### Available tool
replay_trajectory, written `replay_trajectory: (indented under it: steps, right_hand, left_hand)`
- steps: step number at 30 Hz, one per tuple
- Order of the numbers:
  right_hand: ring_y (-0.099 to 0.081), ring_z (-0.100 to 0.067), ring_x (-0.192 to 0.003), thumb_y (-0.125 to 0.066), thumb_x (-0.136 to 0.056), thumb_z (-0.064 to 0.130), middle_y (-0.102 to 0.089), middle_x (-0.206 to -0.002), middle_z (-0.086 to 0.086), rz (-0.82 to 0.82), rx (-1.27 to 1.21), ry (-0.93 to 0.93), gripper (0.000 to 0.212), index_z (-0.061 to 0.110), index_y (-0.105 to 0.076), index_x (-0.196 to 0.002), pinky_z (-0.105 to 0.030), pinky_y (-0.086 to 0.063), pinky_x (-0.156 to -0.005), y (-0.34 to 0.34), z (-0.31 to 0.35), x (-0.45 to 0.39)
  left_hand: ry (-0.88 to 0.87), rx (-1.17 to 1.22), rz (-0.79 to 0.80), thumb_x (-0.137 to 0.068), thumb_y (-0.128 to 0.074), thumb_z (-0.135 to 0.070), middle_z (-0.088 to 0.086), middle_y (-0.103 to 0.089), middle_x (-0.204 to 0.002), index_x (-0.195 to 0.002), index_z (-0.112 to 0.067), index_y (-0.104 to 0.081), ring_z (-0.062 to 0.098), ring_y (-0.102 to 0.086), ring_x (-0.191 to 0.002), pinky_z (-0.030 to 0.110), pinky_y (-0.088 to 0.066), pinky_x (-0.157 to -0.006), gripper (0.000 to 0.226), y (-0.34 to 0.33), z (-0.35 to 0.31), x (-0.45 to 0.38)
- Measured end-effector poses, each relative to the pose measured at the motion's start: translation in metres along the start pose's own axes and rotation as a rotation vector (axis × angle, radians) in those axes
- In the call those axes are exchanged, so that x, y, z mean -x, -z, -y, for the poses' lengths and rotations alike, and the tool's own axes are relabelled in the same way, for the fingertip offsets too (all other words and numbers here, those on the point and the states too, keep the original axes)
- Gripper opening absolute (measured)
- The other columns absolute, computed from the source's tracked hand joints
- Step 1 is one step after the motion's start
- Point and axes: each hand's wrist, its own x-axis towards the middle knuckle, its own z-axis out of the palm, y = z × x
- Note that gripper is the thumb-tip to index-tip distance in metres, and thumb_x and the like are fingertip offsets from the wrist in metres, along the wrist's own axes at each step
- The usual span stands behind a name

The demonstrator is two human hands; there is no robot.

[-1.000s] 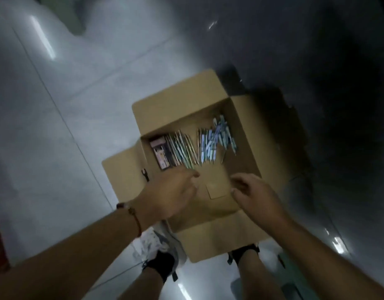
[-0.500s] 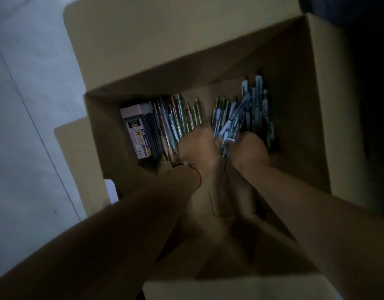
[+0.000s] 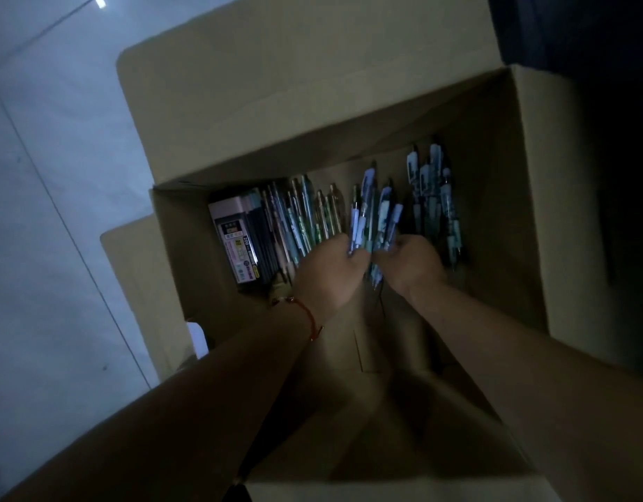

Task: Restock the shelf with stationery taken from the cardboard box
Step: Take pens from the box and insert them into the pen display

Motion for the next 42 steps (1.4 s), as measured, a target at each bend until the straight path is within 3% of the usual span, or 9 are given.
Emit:
replay_trajectory:
  steps: [5,10,13,19,25,27,33,38,42]
  right_hand:
    - [-0.070,-0.024,-0.084,-0.056,-0.095,0.018,-0.073,-0.093,-0.013,0.120,-0.311,-0.080,0.015,0.009,-0.068,-0.098,-0.037,-0.056,-0.076,0.017,0.011,0.060]
    - [-0.068,-0.030,-0.102,-0.042,-0.100,0.015,-0.072,-0.110,-0.017,0.325,-0.686,-0.071,0.028,0.003,-0.063,-0.113,-0.036,-0.050,-0.084,0.055,0.056,0.165]
    - [-0.068,-0.027,-0.089,-0.039,-0.098,0.009,-0.074,-0.099,-0.013,0.326,-0.729,-0.004,0.027,0.004,-0.066,-0.095,-0.037,-0.050,-0.078,0.079,0.109,0.226]
    - [-0.061,-0.030,-0.072,-0.046,-0.073,0.024,-0.069,-0.070,-0.007,0.180,-0.681,0.173,0.028,0.027,-0.071,-0.062,-0.045,-0.041,-0.078,0.126,0.243,0.390]
    - [-0.064,-0.035,-0.076,-0.049,-0.075,0.029,-0.065,-0.074,-0.018,0.036,-0.534,0.466,0.027,0.005,-0.060,-0.081,-0.047,-0.050,-0.076,0.157,0.374,0.587]
    - [-0.063,-0.024,-0.065,-0.045,-0.088,0.017,-0.063,-0.067,-0.011,0.028,-0.611,0.516,0.020,0.003,-0.057,-0.079,-0.038,-0.050,-0.066,0.162,0.409,0.641]
    - [-0.055,-0.022,-0.057,-0.040,-0.096,0.013,-0.059,-0.068,-0.023,0.478,-0.299,0.606,0.027,0.004,-0.064,-0.104,-0.026,-0.044,-0.051,0.130,0.435,0.794]
    - [-0.056,-0.030,-0.062,-0.033,-0.099,0.001,-0.058,-0.083,-0.023,0.735,-0.028,0.521,0.024,-0.003,-0.055,-0.106,-0.036,-0.045,-0.060,0.101,0.424,0.864]
    - [-0.054,-0.020,-0.035,-0.031,-0.097,-0.008,-0.060,-0.048,-0.012,0.854,0.374,0.564,0.025,0.004,-0.052,-0.089,-0.022,-0.043,-0.040,0.062,0.393,0.912]
  left_hand:
    - [0.120,0.282,0.087,-0.092,-0.052,-0.027,0.029,-0.056,-0.073,-0.080,0.007,-0.056,0.020,-0.051,-0.056,0.040,-0.047,-0.053,0.036,0.028,-0.002,0.054]
    - [0.155,0.427,0.218,-0.090,-0.055,-0.020,0.008,-0.060,-0.059,-0.072,-0.007,-0.062,0.014,-0.054,-0.045,0.023,-0.042,-0.046,0.023,0.082,-0.037,0.151]
    - [0.131,0.455,0.295,-0.077,-0.052,-0.029,0.001,-0.060,-0.059,-0.065,-0.018,-0.060,0.016,-0.056,-0.051,0.026,-0.042,-0.050,0.018,0.126,-0.068,0.217]
    - [-0.044,0.512,0.406,-0.094,-0.061,-0.033,0.003,-0.064,-0.072,-0.074,-0.019,-0.068,0.016,-0.060,-0.069,0.027,-0.047,-0.068,0.026,0.268,-0.153,0.338]
    - [-0.028,0.783,0.148,-0.101,-0.044,-0.010,0.001,-0.045,-0.060,-0.076,-0.011,-0.050,0.014,-0.045,-0.052,0.021,-0.042,-0.053,0.026,0.406,-0.221,0.492]
    - [-0.026,0.912,0.029,-0.101,-0.043,-0.013,-0.003,-0.038,-0.053,-0.076,-0.011,-0.043,0.014,-0.038,-0.045,0.024,-0.037,-0.048,0.025,0.441,-0.233,0.537]
    - [-0.259,1.121,-0.215,-0.096,-0.054,-0.047,0.008,-0.068,-0.076,-0.100,-0.008,-0.069,0.019,-0.063,-0.063,0.027,-0.048,-0.058,0.042,0.513,-0.250,0.662]
    - [-0.117,1.175,-0.753,-0.099,-0.044,-0.049,0.005,-0.062,-0.074,-0.090,-0.003,-0.060,0.014,-0.059,-0.062,0.027,-0.047,-0.060,0.049,0.503,-0.207,0.745]
    - [-0.090,1.442,-1.005,-0.100,-0.046,-0.044,0.001,-0.050,-0.057,-0.085,-0.010,-0.055,0.013,-0.049,-0.047,0.029,-0.039,-0.056,0.038,0.480,-0.169,0.824]
